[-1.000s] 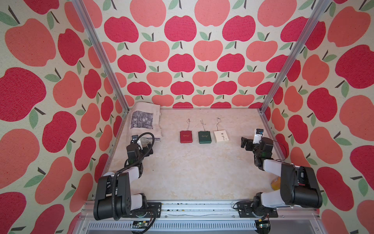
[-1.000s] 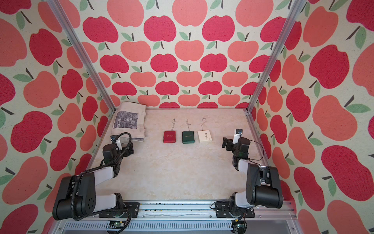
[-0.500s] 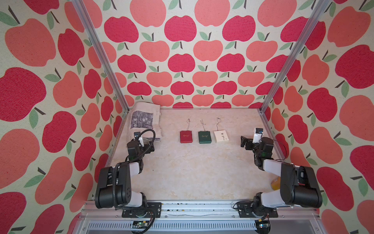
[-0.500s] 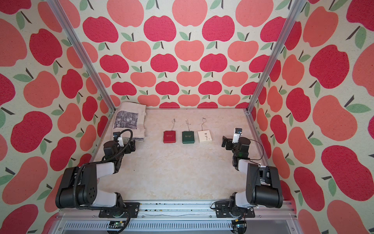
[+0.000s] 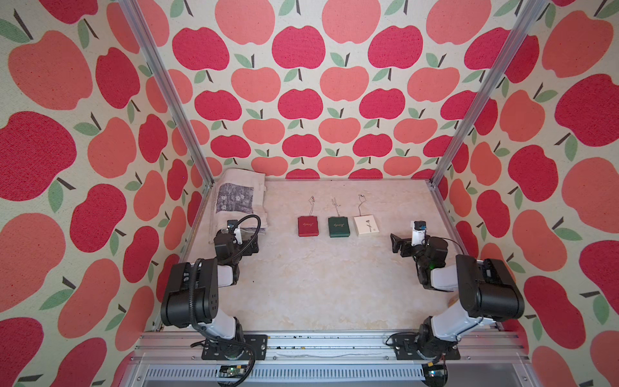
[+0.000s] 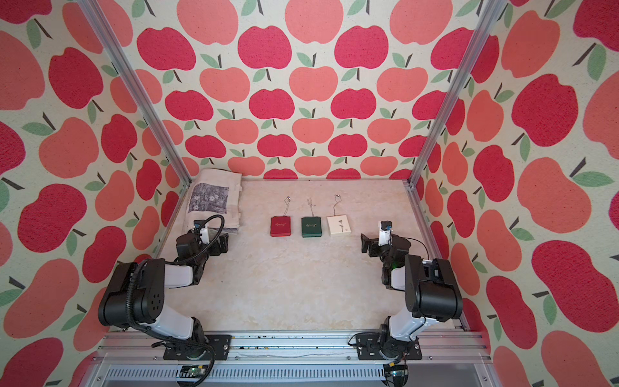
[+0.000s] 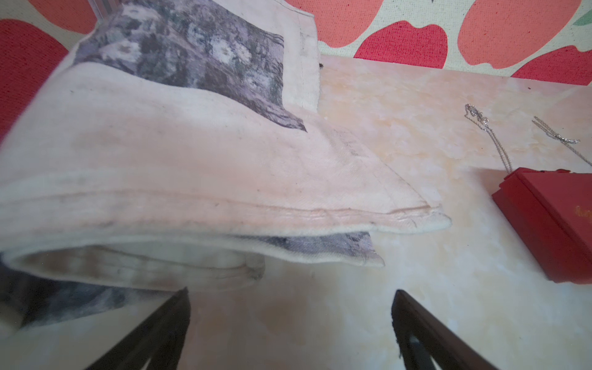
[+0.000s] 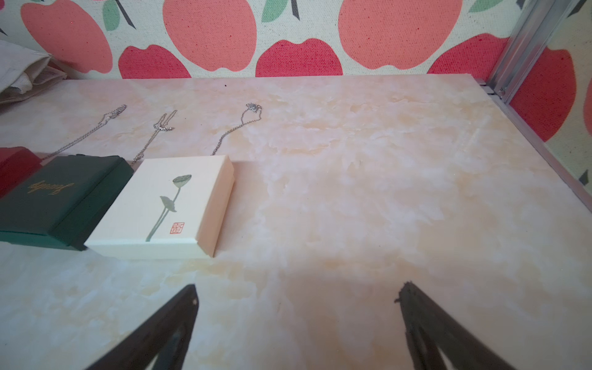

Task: Take the necklace out of the lift-off lid jewelry box
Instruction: Reset both arms

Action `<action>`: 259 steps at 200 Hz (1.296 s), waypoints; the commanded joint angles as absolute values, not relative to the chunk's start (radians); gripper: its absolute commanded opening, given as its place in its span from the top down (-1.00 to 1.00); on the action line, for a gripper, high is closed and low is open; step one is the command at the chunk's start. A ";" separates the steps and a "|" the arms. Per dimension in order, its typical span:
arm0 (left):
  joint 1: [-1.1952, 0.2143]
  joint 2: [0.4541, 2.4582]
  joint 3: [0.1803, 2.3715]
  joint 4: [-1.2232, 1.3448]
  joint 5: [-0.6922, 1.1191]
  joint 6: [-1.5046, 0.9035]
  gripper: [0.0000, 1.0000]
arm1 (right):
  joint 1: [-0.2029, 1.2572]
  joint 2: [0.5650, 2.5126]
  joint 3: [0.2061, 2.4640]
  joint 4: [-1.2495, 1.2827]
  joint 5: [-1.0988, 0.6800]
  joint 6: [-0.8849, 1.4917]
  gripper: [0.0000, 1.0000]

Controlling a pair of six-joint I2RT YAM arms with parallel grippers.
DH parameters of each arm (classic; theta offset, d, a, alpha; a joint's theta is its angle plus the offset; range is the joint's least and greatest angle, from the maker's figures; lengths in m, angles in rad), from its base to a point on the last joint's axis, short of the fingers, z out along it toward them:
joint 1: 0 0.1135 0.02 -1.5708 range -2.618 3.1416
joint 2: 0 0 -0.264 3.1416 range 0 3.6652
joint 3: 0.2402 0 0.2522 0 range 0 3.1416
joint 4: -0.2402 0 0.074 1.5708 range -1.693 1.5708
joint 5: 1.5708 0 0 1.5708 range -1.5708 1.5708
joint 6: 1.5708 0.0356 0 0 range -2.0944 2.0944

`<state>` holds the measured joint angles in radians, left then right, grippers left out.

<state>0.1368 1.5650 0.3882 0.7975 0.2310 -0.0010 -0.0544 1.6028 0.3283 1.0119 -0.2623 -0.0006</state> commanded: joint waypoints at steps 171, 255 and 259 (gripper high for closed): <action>0.118 1.572 0.416 0.816 0.140 0.001 -0.99 | -0.027 1.590 0.346 1.029 -0.186 -0.025 -0.99; 0.117 1.572 0.416 0.816 0.141 0.000 -0.99 | 0.012 1.588 0.371 0.976 -0.131 -0.061 -0.99; 0.118 1.571 0.416 0.816 0.141 0.000 -0.99 | 0.016 1.588 0.373 0.973 -0.122 -0.063 -0.99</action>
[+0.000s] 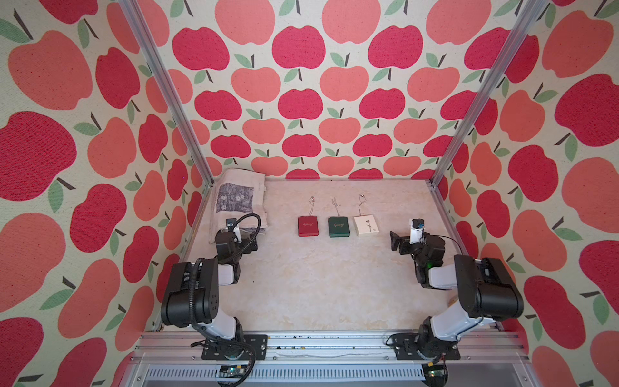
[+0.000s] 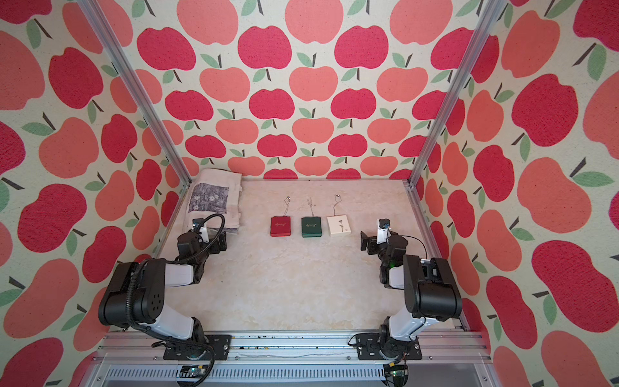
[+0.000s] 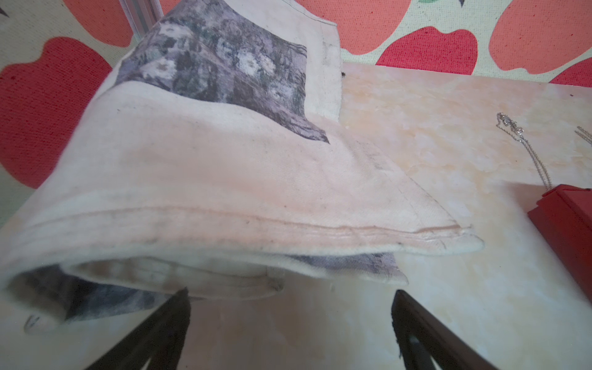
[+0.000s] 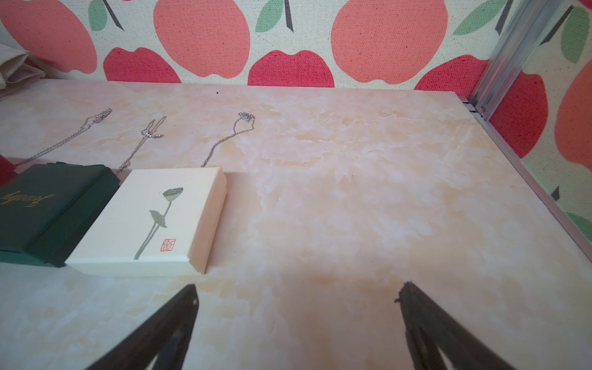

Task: Take the necklace out of the lift-off lid jewelry box
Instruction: Reset both arms

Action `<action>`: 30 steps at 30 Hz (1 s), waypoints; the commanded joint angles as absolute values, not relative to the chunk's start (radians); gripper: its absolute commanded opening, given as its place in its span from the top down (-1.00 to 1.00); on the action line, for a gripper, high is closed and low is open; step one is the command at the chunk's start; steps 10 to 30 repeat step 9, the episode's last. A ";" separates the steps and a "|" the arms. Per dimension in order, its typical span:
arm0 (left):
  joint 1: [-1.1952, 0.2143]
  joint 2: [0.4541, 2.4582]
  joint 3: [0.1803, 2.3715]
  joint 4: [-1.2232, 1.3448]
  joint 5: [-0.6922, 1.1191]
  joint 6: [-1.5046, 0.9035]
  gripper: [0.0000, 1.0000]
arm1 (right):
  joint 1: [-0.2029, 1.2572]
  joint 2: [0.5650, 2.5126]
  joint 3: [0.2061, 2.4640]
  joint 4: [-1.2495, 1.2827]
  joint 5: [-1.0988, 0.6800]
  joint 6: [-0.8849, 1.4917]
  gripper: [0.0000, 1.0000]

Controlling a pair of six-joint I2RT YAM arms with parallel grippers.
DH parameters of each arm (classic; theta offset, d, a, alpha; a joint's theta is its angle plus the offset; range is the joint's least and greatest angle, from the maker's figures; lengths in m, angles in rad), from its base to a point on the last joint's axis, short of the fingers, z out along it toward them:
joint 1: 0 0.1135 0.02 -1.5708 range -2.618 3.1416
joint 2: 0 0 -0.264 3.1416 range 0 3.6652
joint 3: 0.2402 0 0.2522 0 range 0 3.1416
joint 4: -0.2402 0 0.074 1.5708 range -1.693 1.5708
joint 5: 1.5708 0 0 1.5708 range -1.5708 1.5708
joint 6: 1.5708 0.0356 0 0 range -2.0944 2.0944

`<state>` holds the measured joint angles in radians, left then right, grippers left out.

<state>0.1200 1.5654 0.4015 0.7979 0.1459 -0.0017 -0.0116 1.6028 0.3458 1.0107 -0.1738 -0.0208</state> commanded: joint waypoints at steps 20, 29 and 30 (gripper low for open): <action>0.118 1.572 0.416 0.816 0.141 0.000 -0.99 | 0.015 1.586 0.366 0.983 -0.105 -0.054 -0.99; 0.118 1.572 0.416 0.816 0.141 0.000 -0.99 | 0.015 1.586 0.366 0.983 -0.105 -0.054 -0.99; 0.118 1.572 0.416 0.816 0.141 0.000 -0.99 | 0.015 1.586 0.366 0.983 -0.105 -0.054 -0.99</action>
